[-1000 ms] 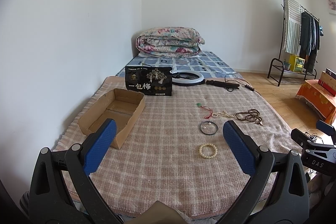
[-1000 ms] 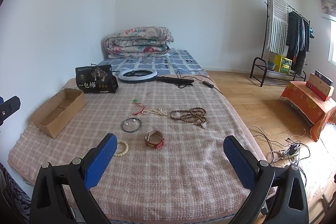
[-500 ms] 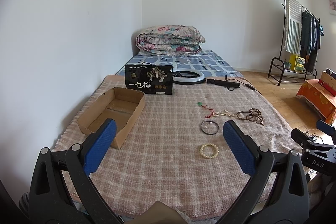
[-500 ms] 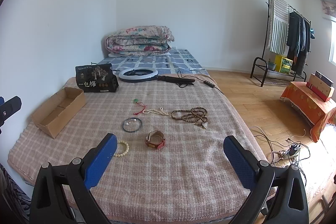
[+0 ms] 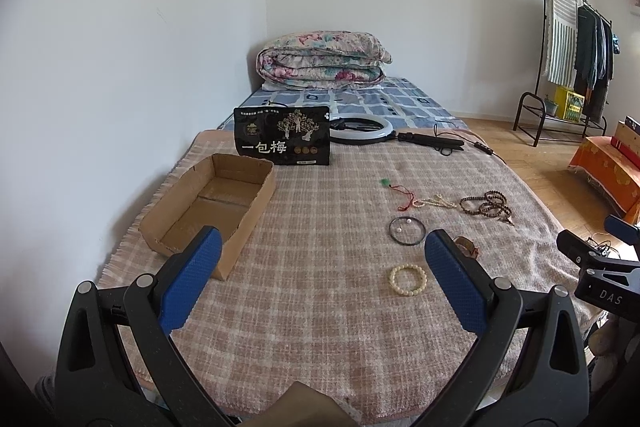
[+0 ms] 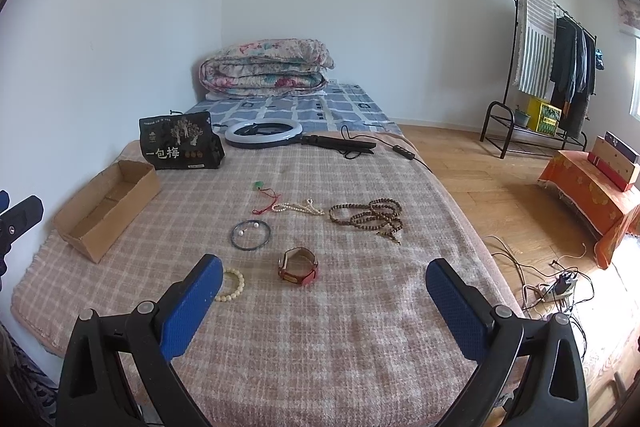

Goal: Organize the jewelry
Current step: 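Grasp the cream bead bracelet with the left tool while the right tool grasps the red-strapped watch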

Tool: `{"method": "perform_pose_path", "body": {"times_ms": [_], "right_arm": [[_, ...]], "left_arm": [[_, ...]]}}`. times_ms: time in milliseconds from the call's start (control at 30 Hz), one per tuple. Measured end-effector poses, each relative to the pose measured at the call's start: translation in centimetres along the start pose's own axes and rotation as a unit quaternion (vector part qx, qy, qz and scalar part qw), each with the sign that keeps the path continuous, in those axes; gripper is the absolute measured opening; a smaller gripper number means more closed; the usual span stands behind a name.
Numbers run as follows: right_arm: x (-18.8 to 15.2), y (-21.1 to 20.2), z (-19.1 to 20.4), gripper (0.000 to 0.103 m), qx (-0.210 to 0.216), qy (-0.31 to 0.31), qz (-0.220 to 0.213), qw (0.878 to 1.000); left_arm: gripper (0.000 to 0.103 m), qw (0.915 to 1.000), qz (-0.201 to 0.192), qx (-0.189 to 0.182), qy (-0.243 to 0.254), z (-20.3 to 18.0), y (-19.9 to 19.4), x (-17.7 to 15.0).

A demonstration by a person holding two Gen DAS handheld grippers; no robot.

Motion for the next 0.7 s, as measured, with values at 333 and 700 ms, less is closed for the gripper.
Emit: {"method": "perform_pose_path", "body": {"times_ms": [333, 700], "right_arm": [[0.8, 3.5, 0.3, 0.103, 0.013, -0.018, 0.021, 1.0], [1.1, 9.1, -0.9, 0.103, 0.035, -0.045, 0.037, 0.998]], "left_arm": [[0.103, 0.9979, 0.063, -0.012, 0.008, -0.2, 3.9, -0.8], [0.103, 0.9887, 0.141, -0.04, 0.034, -1.0, 8.5, -1.3]]}}
Point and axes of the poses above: each gripper's, at about its wrist camera, not at the fingertips, and y roughly the way its jaws point, z to its left, x to its top, the point moved 7 cm from there along y, roughly the way its jaws point, and after that the axes turned 10 degrees about -y, right-handed, at the moved point
